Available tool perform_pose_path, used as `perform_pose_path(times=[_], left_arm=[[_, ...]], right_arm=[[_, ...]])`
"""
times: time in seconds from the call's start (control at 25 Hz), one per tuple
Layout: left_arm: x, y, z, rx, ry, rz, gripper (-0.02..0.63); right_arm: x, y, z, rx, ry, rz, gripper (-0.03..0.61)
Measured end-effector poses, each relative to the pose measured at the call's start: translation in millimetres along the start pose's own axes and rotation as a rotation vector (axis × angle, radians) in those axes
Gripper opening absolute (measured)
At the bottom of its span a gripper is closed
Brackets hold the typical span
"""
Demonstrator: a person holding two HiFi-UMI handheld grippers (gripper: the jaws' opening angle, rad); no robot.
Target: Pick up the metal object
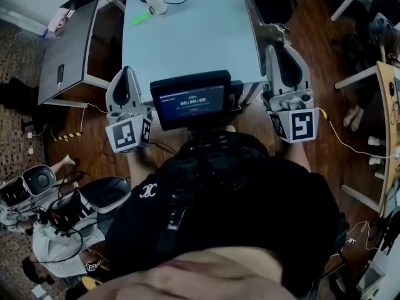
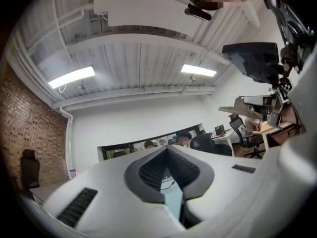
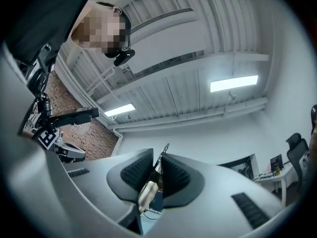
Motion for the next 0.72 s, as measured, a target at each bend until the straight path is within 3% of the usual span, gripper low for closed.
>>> perform_pose_path(times=[0.16,0.32,0.72], left_arm=[[10.0,-5.0,-2.2,-0.061,-0.007,0.04,0.011],[51.6,-12.1,-8.3,-0.105,0.0,0.079,0.011],[244.3,0.6,-41.2,-0.121,0.004,0.055,0.011]], right_arm=[[22.7,-7.1,-1.0,0.032,0.038,-0.005,0.044],[58.1,-28.1,-33.4,0.032,0.031,-0.015,0.043],[178.1,-83.8,-165.6,-0.01,0.095,-0.013,0.041]])
Point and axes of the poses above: the fingertips, and each gripper's own axes: x backward along the fingers, z to its right, y out of its underside, the point moved 9 cm from there along x, backward along the fingers, and after that the axes turned 8 degrees about y, right-handed, at the moved point
